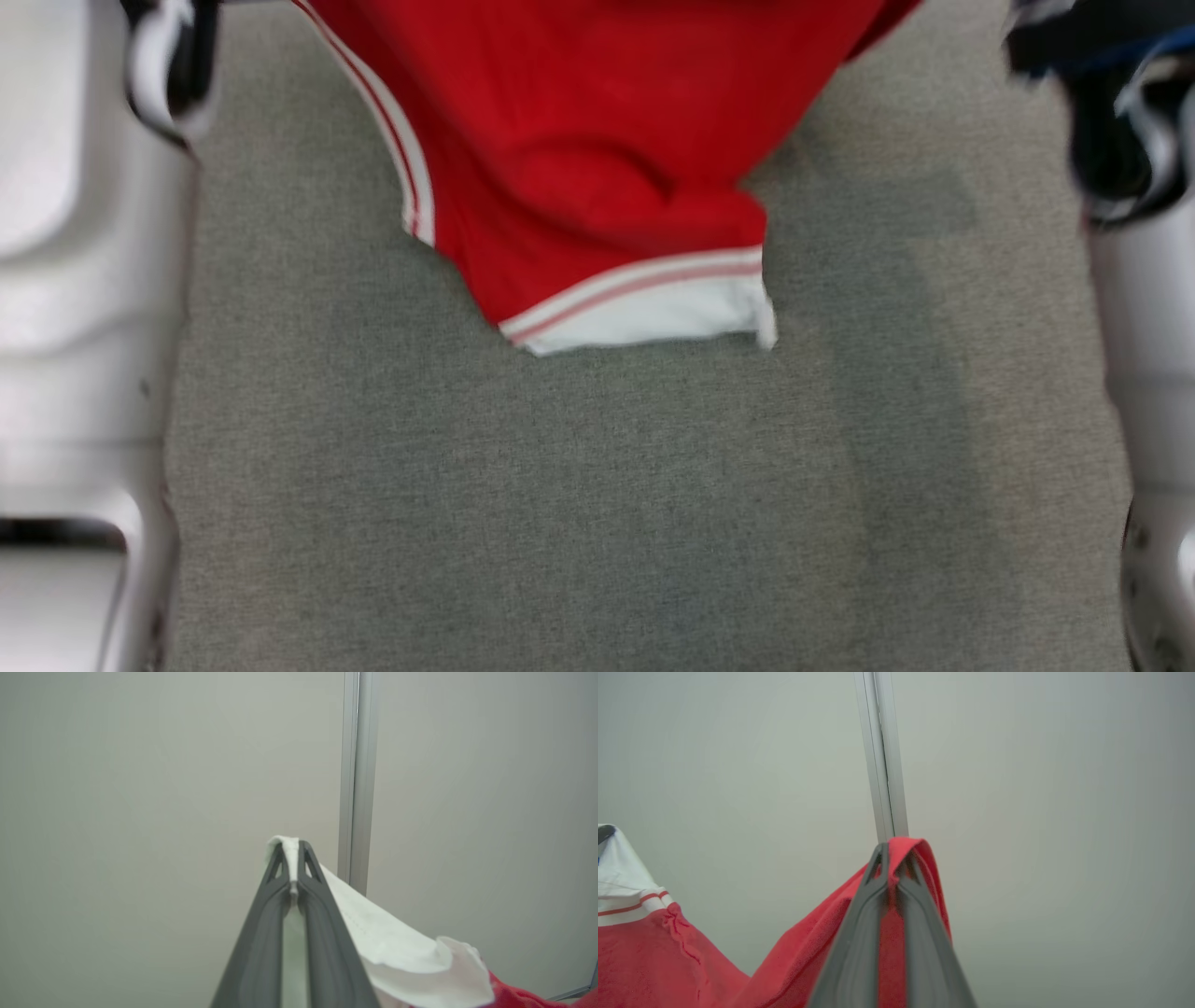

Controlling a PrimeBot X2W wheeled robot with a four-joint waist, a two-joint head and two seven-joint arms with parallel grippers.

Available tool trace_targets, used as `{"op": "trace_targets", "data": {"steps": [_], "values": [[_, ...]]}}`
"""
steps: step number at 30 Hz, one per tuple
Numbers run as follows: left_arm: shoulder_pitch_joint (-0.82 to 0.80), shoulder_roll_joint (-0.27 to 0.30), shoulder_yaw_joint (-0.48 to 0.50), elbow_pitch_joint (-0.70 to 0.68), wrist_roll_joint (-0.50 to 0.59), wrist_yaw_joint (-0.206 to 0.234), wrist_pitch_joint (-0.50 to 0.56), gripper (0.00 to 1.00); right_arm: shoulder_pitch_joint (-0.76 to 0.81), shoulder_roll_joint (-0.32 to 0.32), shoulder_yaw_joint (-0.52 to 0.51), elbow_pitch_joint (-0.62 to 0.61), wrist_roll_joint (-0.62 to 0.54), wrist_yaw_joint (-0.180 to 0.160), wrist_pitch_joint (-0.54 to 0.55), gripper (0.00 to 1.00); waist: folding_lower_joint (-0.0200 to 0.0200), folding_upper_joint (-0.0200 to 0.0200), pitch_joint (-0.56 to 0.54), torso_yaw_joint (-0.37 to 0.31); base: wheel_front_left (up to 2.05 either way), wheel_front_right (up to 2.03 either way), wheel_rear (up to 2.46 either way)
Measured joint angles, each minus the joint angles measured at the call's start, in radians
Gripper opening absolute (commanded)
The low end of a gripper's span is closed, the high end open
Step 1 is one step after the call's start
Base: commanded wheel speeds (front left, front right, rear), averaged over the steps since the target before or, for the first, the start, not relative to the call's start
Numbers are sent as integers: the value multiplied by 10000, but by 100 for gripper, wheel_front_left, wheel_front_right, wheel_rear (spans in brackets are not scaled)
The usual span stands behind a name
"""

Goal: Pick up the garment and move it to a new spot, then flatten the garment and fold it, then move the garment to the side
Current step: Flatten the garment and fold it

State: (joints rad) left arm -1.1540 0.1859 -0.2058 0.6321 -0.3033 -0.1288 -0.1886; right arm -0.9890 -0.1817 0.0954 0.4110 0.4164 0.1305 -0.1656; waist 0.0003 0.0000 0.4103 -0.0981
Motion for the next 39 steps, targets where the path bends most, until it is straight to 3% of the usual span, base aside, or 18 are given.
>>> {"op": "trace_targets", "data": {"steps": [11, 20, 25, 31, 39], "values": [[-4544, -148, -353, 1271, 167, 0, -332, 0, -4963, -834, 479, 2462, 454, 0, -157, 0, 0, 0, 857, 289, 0, 0, 0], [-5440, -322, -1011, 1981, -42, 0, -658, 0, -5963, -1168, 988, 4180, 1256, 0, -535, 0, -2, 0, 855, 532, 0, 0, 0], [-4126, -330, -1252, 1960, -280, 0, -708, 0, -4997, -1141, 1639, 4261, 1831, 0, -809, 0, -3, 0, 924, 636, 0, 0, 0], [-1439, -240, -1066, 894, -303, 148, -731, 0, -2789, -1095, 2132, 3302, 2362, 0, -957, 0, -3, 0, 754, 709, 0, 0, 0], [2848, -272, -531, -1287, -385, 594, -732, 0, 1642, -800, 1252, 1060, 2330, 0, -961, 0, -5, 0, -113, 881, 0, 0, 0]]}}
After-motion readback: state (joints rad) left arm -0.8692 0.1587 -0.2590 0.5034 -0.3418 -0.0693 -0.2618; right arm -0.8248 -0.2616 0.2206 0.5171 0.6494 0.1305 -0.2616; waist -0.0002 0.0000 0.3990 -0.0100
